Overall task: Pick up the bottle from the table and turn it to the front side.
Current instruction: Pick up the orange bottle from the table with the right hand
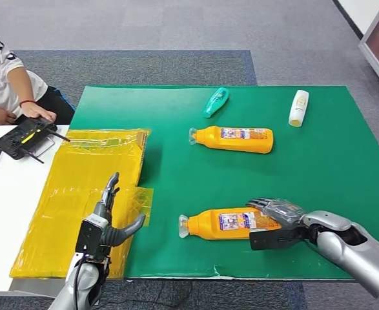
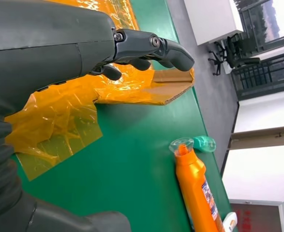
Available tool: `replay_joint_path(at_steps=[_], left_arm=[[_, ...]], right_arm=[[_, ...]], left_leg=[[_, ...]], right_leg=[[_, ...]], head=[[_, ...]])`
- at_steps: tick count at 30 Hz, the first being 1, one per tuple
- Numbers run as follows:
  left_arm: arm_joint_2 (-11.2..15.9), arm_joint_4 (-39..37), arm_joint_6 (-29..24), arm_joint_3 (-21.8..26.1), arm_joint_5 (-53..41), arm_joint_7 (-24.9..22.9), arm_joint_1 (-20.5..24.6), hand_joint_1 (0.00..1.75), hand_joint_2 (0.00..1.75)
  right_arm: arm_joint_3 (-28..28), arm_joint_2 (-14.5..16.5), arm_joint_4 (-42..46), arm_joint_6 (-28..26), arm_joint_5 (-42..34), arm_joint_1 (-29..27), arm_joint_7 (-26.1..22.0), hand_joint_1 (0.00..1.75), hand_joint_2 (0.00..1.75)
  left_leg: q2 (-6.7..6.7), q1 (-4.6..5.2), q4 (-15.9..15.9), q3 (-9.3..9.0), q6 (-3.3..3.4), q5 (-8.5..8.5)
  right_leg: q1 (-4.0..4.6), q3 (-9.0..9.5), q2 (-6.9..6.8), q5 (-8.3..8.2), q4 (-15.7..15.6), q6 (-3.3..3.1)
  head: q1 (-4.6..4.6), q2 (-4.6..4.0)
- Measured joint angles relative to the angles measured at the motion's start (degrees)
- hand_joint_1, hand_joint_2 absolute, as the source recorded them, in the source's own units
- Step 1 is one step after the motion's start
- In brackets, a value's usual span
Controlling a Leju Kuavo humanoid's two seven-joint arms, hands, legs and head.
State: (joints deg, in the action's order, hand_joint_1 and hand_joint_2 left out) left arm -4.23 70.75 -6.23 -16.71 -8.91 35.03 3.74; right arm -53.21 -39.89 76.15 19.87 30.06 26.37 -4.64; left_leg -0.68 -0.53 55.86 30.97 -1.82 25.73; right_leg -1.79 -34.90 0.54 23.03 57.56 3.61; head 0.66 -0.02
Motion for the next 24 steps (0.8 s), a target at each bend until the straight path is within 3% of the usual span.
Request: replay_joint_path(at_steps=[24], left_arm=[[-0.1,0.0,0.2,-0.1,0.0,-0.1,0.3,0.00,1.75]], right_arm=[[-0.1,2.8,0.0,-0.1,-1.0,0.4,-1.2,0.00,1.75]], left_leg=[[0.00,0.00,0.0,0.03,0.00,0.00]], right_leg=[[0.00,-0.02,0.00,0.00,0.0,0.00]], head=[[0.00,0.00]])
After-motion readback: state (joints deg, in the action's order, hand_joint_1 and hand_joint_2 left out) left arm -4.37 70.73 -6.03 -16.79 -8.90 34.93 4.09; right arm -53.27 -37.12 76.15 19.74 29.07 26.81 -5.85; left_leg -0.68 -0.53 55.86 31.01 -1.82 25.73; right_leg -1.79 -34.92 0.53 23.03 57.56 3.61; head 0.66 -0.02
